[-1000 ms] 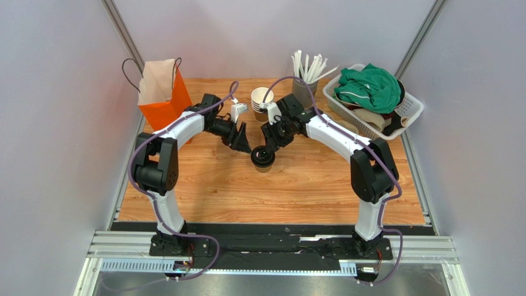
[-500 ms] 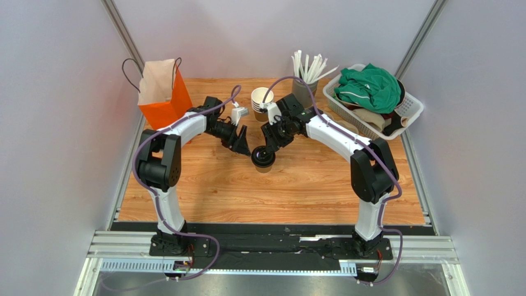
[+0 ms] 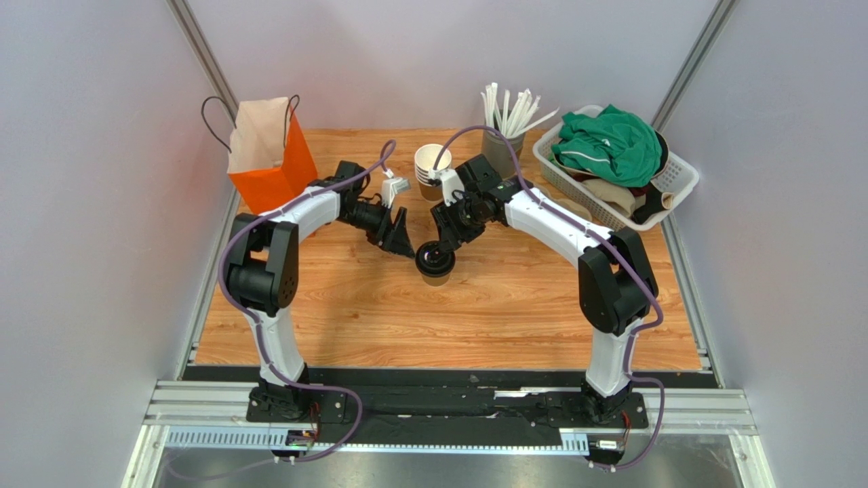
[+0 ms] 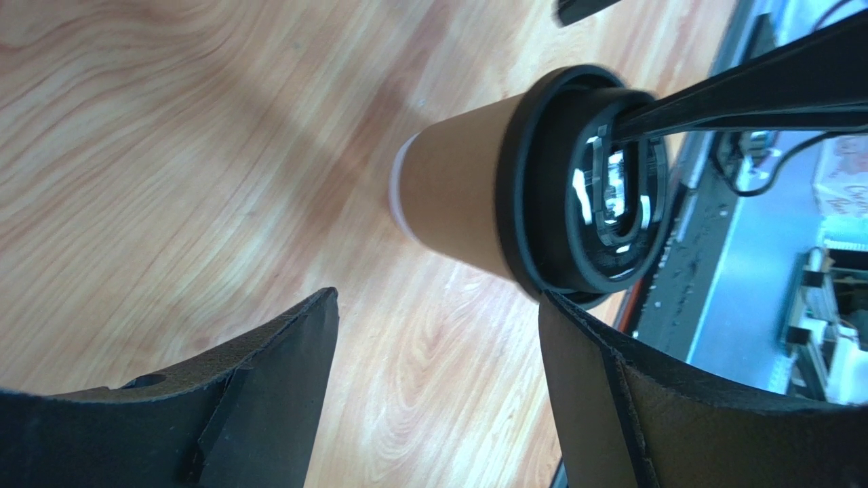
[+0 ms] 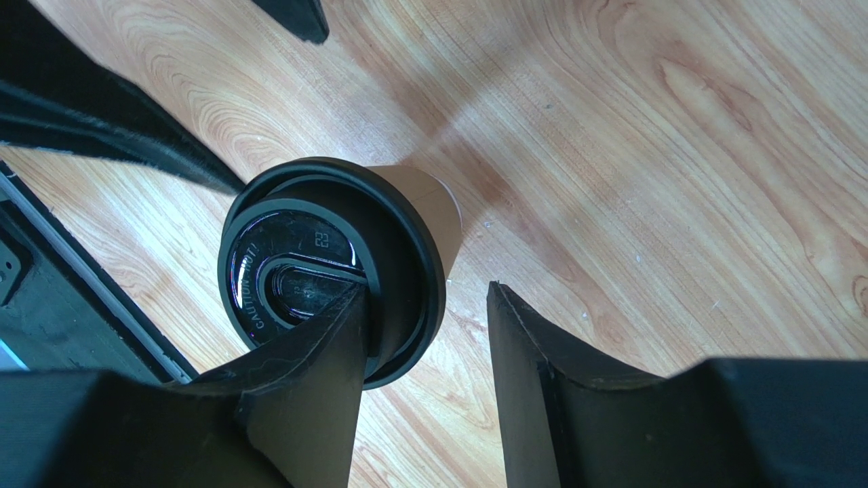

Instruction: Pack the takeout coffee

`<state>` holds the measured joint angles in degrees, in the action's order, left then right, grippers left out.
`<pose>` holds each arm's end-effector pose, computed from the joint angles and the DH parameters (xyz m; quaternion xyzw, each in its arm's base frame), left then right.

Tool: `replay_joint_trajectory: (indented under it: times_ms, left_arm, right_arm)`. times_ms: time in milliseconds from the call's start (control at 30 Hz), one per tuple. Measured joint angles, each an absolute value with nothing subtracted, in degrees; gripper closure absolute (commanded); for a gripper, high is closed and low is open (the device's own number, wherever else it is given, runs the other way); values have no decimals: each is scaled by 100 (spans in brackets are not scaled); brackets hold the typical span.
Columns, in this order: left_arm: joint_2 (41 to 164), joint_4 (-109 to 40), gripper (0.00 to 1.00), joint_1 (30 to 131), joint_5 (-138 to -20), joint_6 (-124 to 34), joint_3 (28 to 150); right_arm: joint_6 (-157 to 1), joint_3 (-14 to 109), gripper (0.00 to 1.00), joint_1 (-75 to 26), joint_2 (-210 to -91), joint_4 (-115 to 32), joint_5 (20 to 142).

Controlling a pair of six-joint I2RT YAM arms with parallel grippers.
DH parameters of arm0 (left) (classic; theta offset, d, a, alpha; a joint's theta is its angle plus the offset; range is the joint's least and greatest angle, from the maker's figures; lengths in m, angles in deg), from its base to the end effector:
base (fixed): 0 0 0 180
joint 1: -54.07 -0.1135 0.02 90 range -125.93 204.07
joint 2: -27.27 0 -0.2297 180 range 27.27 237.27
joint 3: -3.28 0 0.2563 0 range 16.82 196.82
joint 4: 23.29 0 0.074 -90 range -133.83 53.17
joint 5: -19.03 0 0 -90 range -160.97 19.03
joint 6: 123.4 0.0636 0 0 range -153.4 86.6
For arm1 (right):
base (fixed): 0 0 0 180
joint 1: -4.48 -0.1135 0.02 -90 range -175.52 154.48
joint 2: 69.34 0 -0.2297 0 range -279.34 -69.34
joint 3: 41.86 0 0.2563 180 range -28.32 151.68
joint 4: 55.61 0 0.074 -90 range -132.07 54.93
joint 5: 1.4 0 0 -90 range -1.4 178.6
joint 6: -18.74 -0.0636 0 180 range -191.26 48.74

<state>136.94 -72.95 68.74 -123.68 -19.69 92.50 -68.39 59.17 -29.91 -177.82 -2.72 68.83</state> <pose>0.3507 -0.1441 0.1344 0.2907 0.8369 -0.4385 0.1511 0.3288 0.2511 0.1818 -0.3459 0.8884 0.2282 0.1976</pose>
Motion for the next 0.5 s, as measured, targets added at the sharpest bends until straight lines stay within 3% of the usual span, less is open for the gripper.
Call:
replay_joint_trajectory:
  times_ms: [500]
  left_arm:
    - [13690,-7240,25,6909,-12676,-1982,9250]
  right_arm:
    - [-6832,5949,51,-3048,-17802,-285,6953]
